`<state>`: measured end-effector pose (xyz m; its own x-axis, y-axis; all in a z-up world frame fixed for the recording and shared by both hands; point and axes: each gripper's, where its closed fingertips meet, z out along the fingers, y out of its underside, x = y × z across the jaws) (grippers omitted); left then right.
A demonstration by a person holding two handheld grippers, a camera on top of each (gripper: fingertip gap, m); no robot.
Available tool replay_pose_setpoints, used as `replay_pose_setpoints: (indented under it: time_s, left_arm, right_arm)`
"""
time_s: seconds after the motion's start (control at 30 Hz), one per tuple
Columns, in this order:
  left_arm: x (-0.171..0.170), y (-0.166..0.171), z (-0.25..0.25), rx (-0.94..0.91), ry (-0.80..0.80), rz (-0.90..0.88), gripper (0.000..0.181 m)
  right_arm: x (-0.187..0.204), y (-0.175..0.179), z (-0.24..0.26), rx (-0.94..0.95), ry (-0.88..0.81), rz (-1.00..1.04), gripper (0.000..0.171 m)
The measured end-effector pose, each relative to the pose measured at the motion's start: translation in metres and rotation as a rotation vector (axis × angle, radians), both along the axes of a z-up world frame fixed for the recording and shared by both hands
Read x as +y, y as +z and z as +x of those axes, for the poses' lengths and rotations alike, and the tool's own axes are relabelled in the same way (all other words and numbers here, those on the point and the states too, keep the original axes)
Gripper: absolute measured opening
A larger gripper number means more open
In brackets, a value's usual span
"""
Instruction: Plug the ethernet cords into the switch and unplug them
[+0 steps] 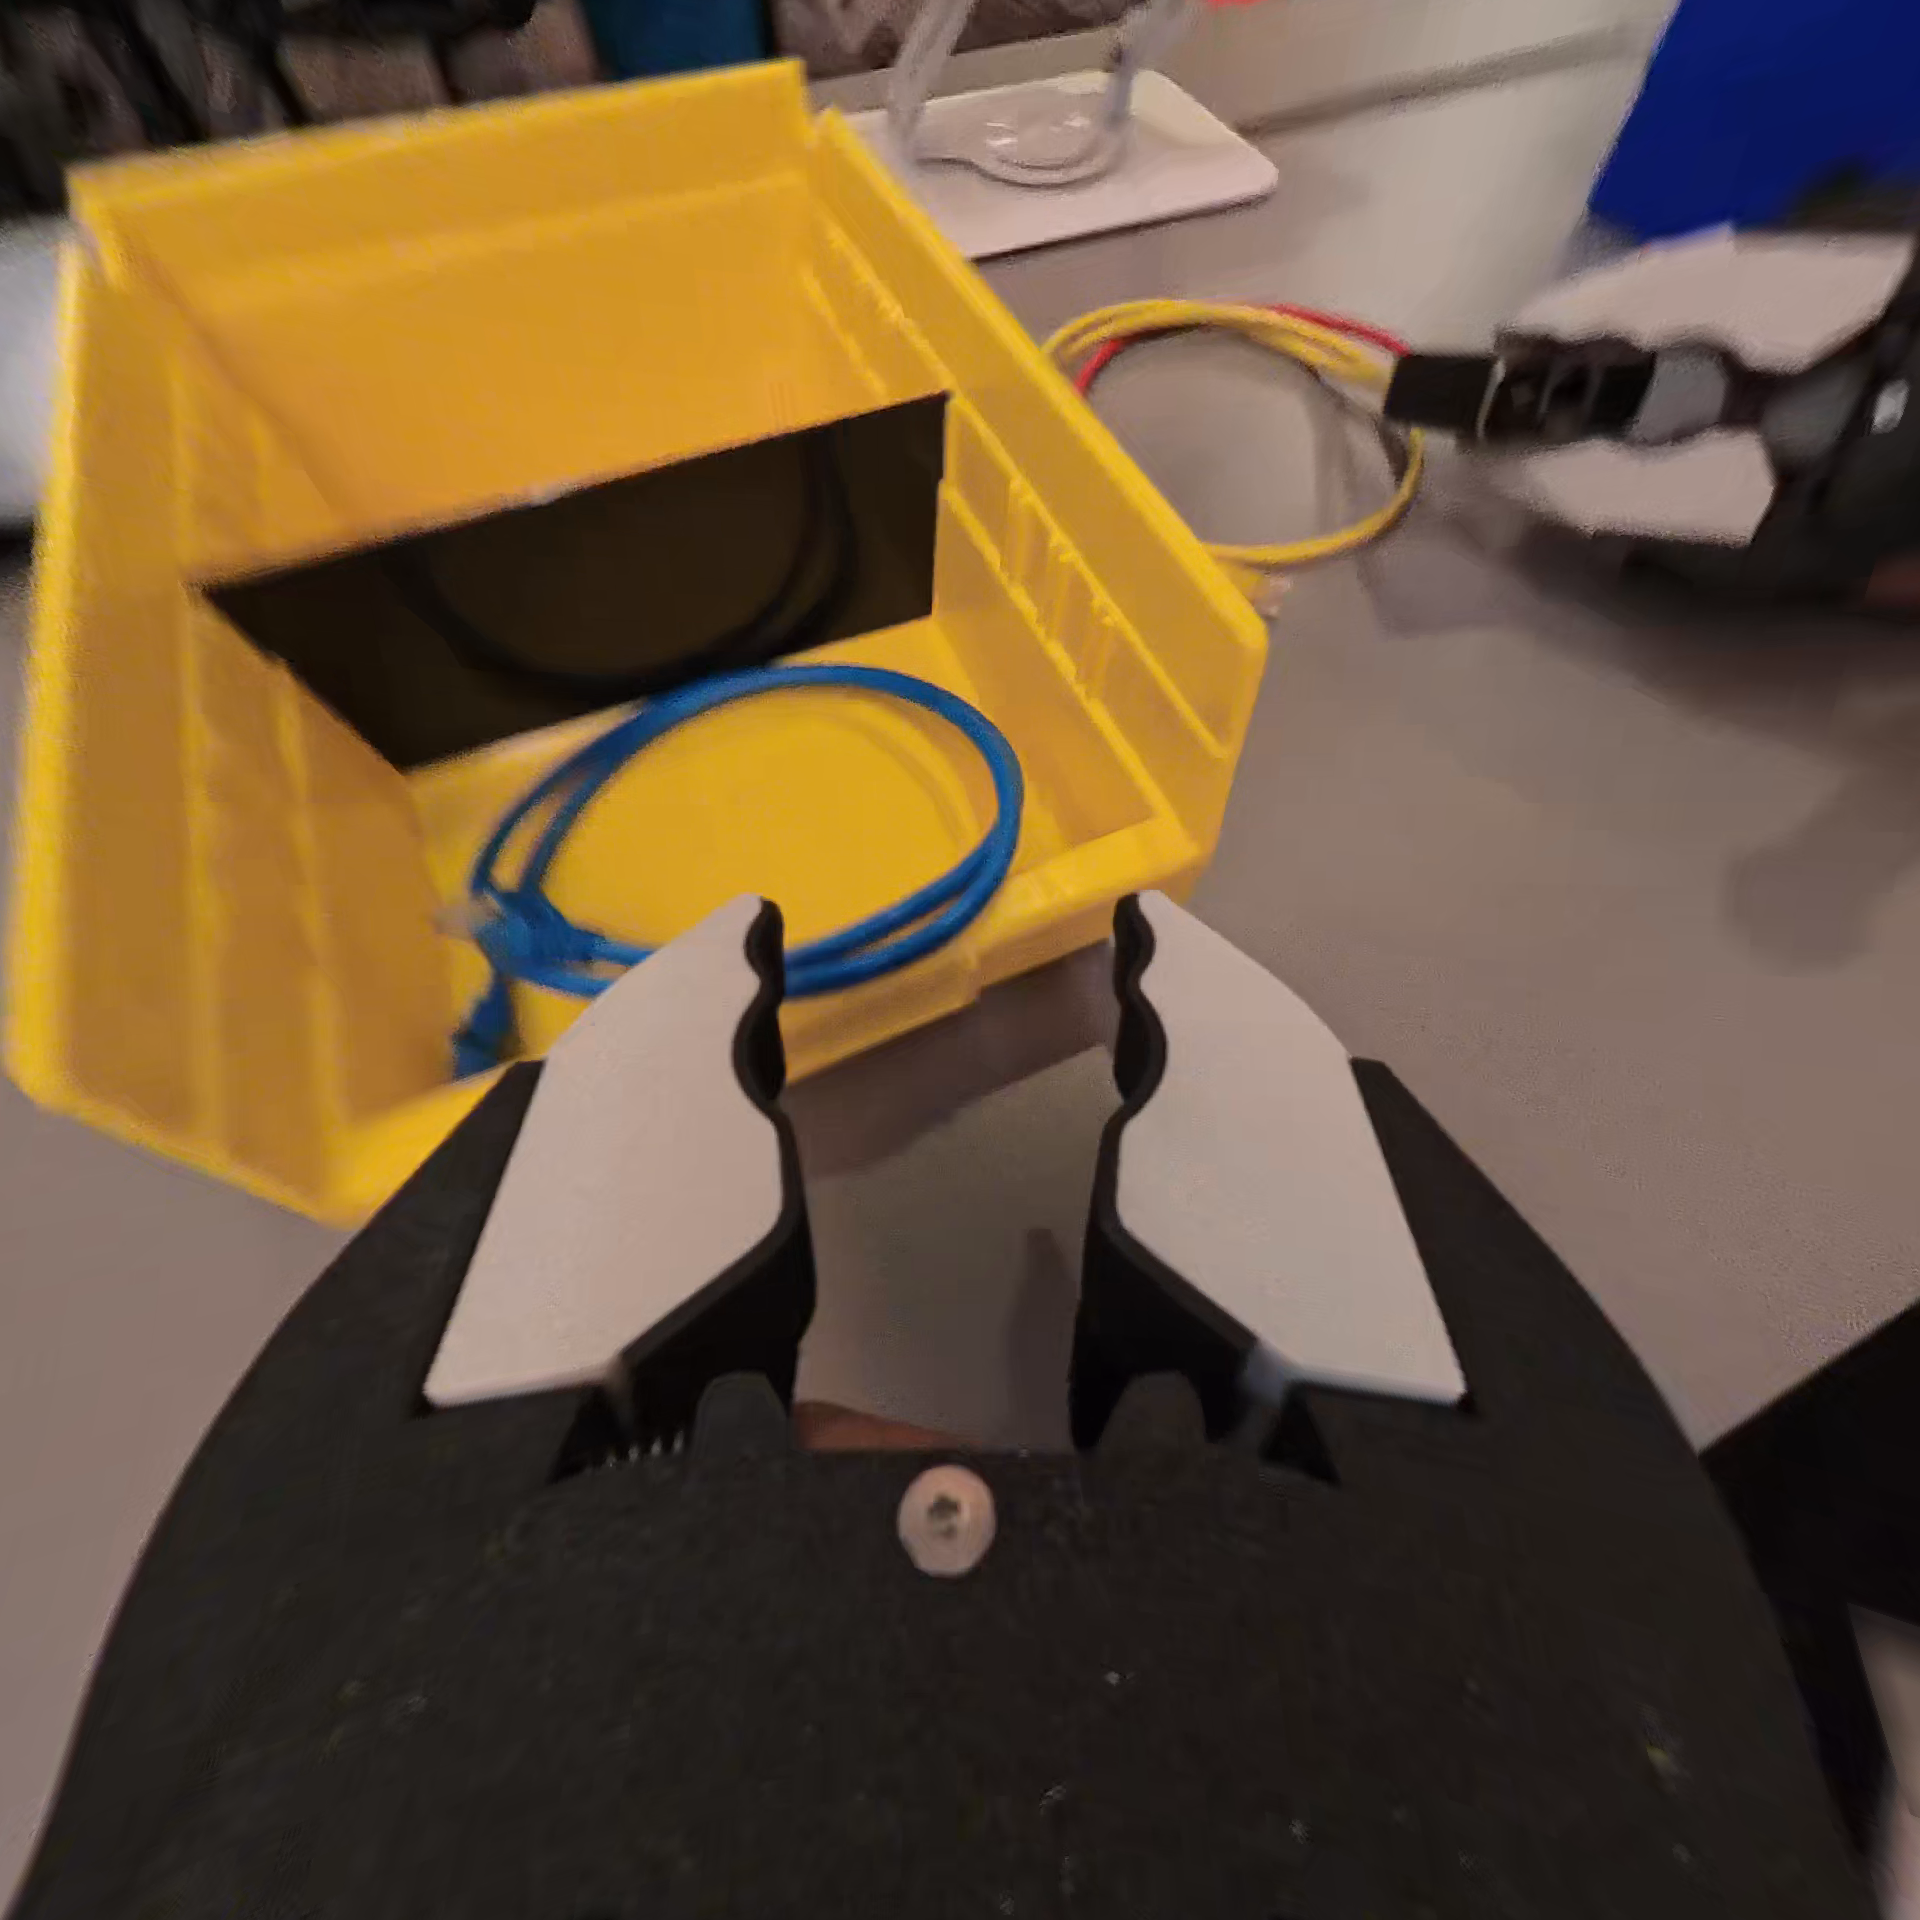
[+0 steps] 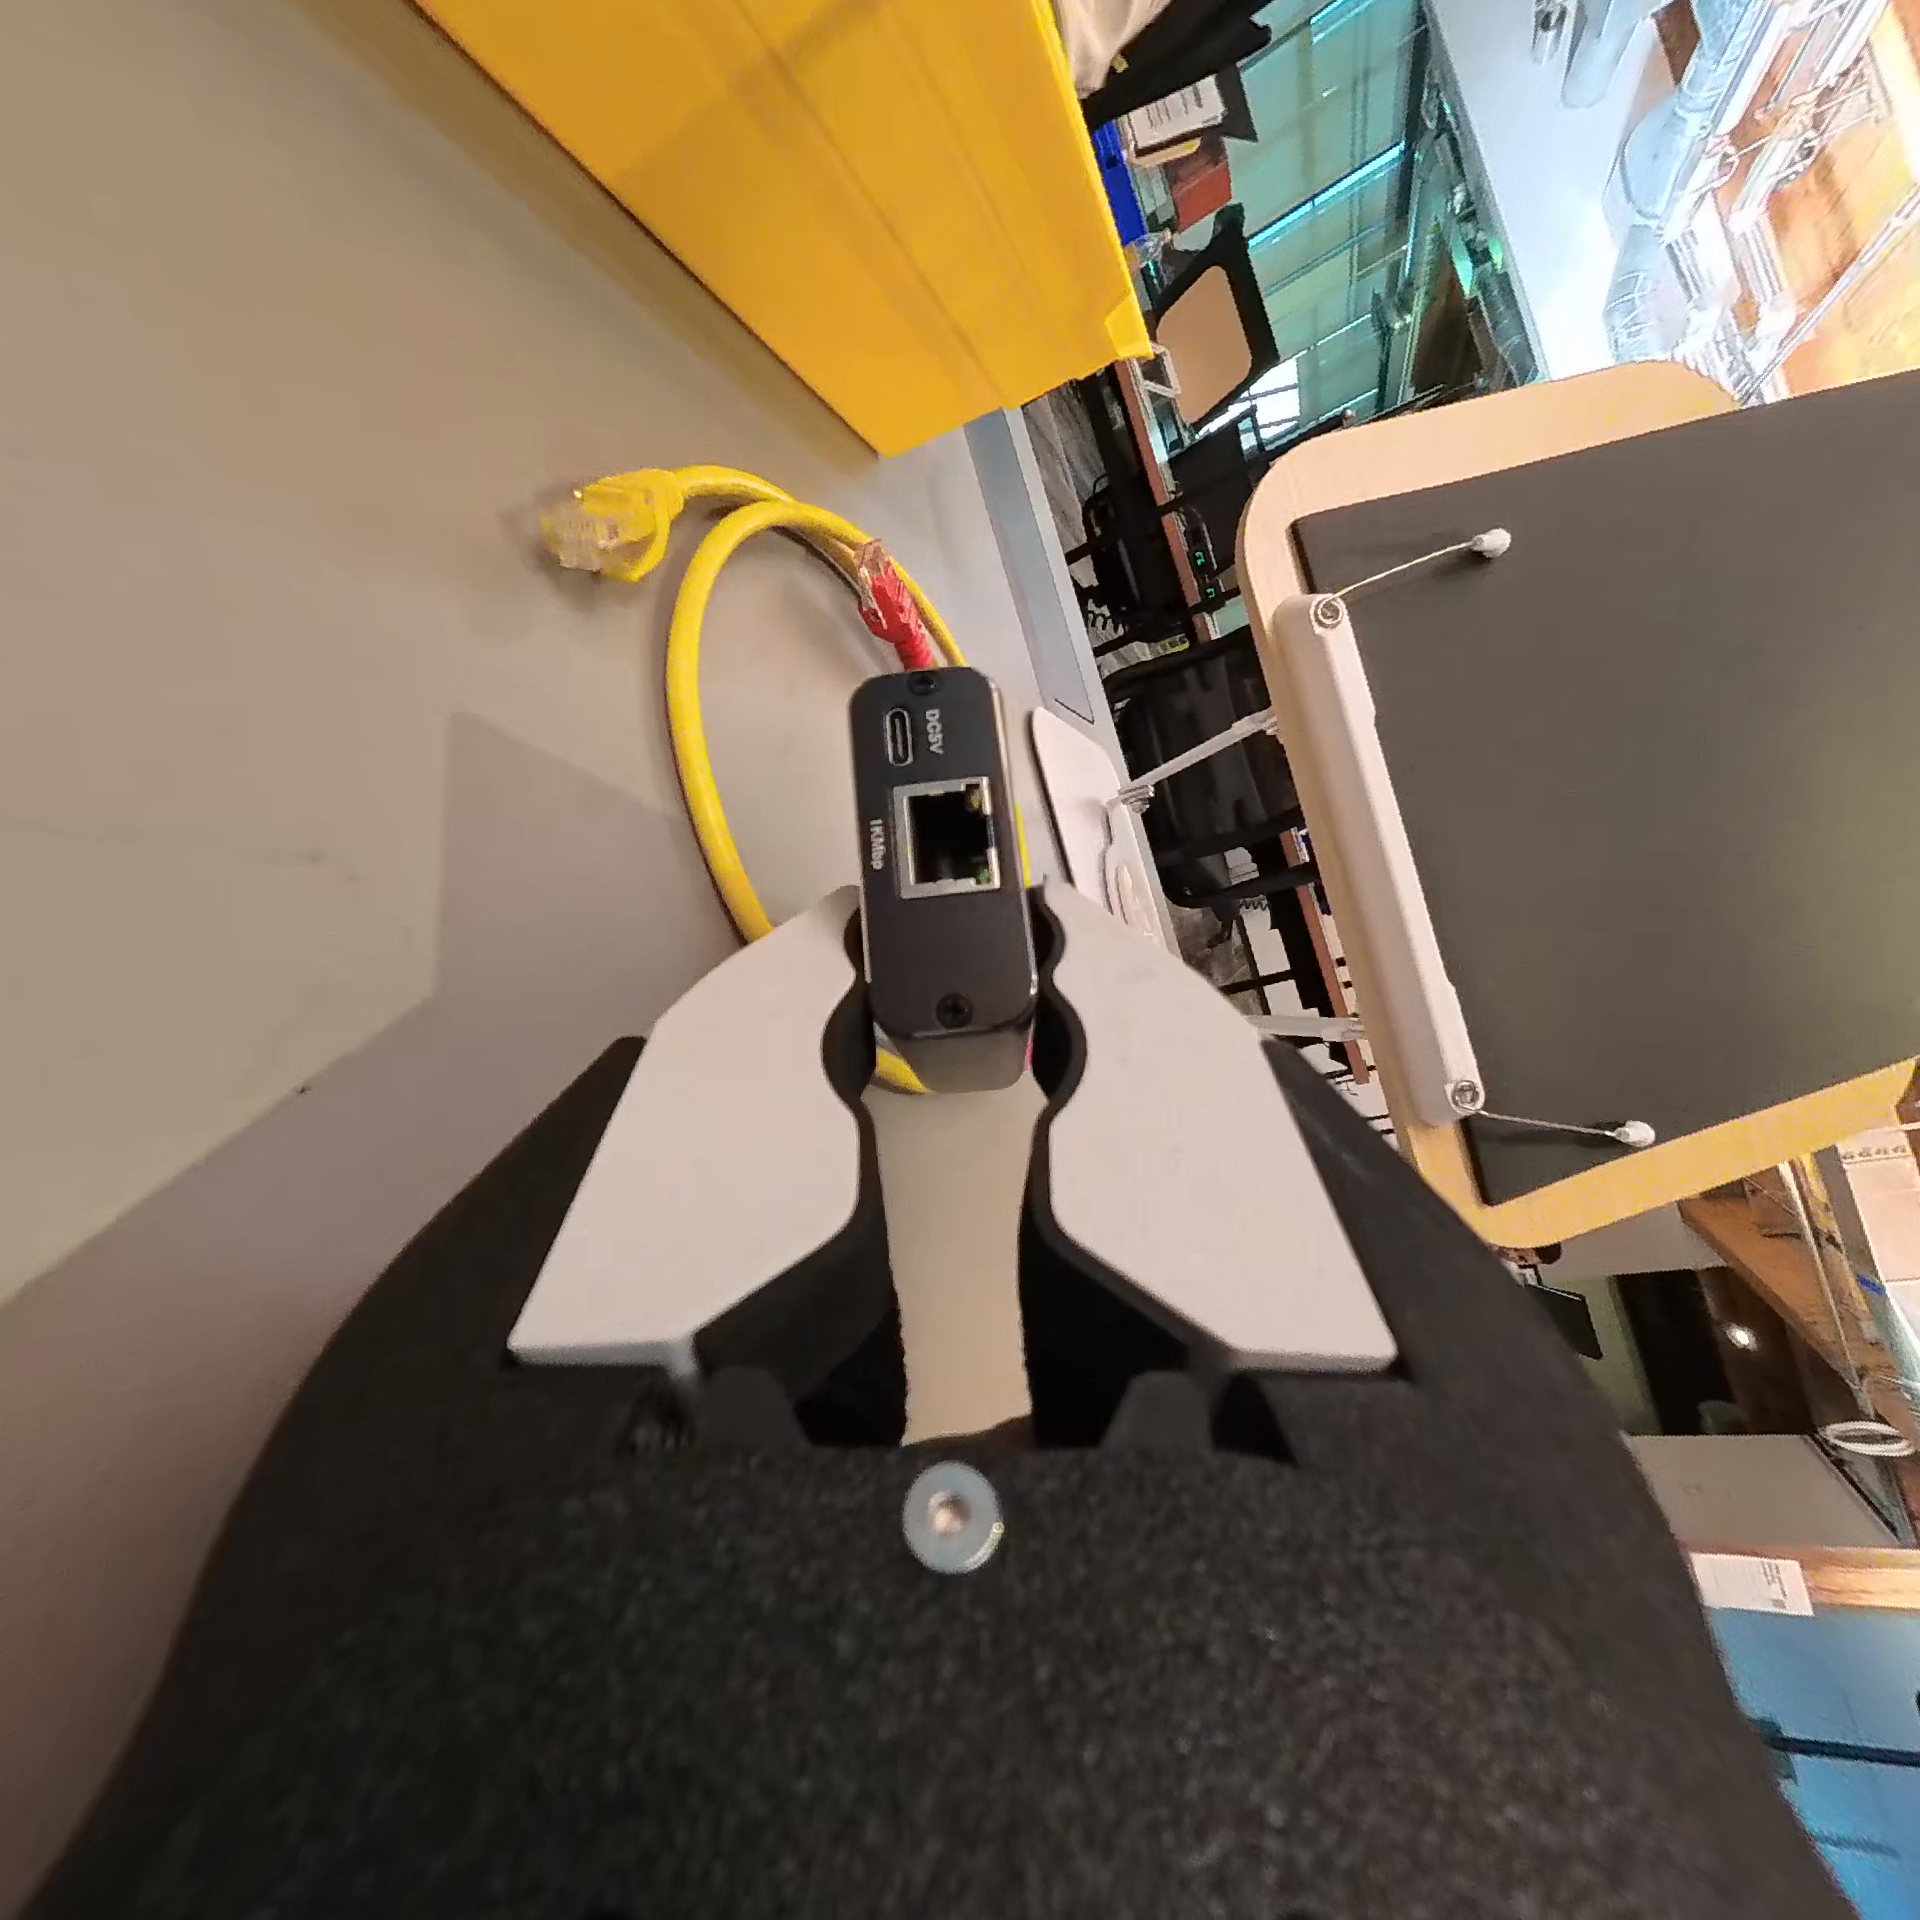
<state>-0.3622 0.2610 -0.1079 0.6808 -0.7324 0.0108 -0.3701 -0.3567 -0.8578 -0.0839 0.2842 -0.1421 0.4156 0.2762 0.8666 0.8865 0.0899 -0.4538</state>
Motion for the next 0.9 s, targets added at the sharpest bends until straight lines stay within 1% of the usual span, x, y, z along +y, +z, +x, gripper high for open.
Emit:
replay_pose_setpoints:
  time_s: [0.03,0.07,0.1,0.17,0.27,0.33,0.4,0.5,0.57,0.6,0.67,0.73,0.77,0.83,0.9]
  left_arm:
    - [0.003,0.004,0.0,0.069,-0.067,0.056,0.059]
    - [0.006,0.007,0.002,0.127,-0.139,0.084,0.051]
    - [0.008,0.006,0.005,0.175,-0.218,0.077,0.05]
    - [0.016,-0.002,0.009,0.261,-0.319,0.014,0.05]
    - [0.016,-0.025,0.012,0.383,-0.46,-0.158,0.04]
    - [0.013,-0.037,0.012,0.441,-0.511,-0.231,0.034]
    - [0.009,-0.043,0.014,0.467,-0.535,-0.263,0.027]
    - [0.007,-0.042,0.012,0.513,-0.535,-0.239,0.023]
    - [0.008,-0.037,0.009,0.55,-0.522,-0.18,0.019]
    - [0.012,-0.03,0.009,0.543,-0.499,-0.13,0.011]
    - [0.02,-0.007,0.011,0.473,-0.434,-0.039,0.008]
    - [0.018,0.016,0.011,0.405,-0.424,-0.001,0.007]
    - [0.02,0.028,0.01,0.386,-0.404,0.05,0.006]
    - [0.014,0.057,0.014,0.361,-0.401,0.162,0.006]
    - [-0.005,0.096,0.027,0.328,-0.427,0.342,0.006]
  right_arm:
    - [0.0,0.0,0.0,0.001,0.002,-0.002,0.026]
    - [0.0,0.0,0.0,0.005,0.005,-0.004,0.026]
    - [-0.001,0.0,0.0,0.011,0.008,-0.009,0.026]
    - [-0.001,0.0,0.0,0.021,0.012,-0.015,0.026]
    - [-0.001,-0.001,0.0,0.021,0.015,-0.018,0.026]
    - [-0.001,-0.001,0.0,0.013,0.019,-0.015,0.026]
    - [-0.001,-0.002,0.001,0.012,0.02,-0.016,0.026]
    - [-0.001,0.0,0.002,0.024,0.02,-0.017,0.026]
    - [-0.001,0.0,0.002,0.029,0.018,-0.017,0.026]
    - [0.0,0.0,0.002,0.029,0.019,-0.016,0.026]
    - [0.0,0.0,0.003,0.026,0.018,-0.015,0.026]
    - [0.0,0.001,0.003,0.027,0.015,-0.011,0.026]
    - [0.0,0.001,0.004,0.03,0.014,-0.01,0.026]
    - [0.0,0.003,0.004,0.035,0.011,-0.006,0.025]
    - [0.0,0.004,0.006,0.033,0.008,0.002,0.025]
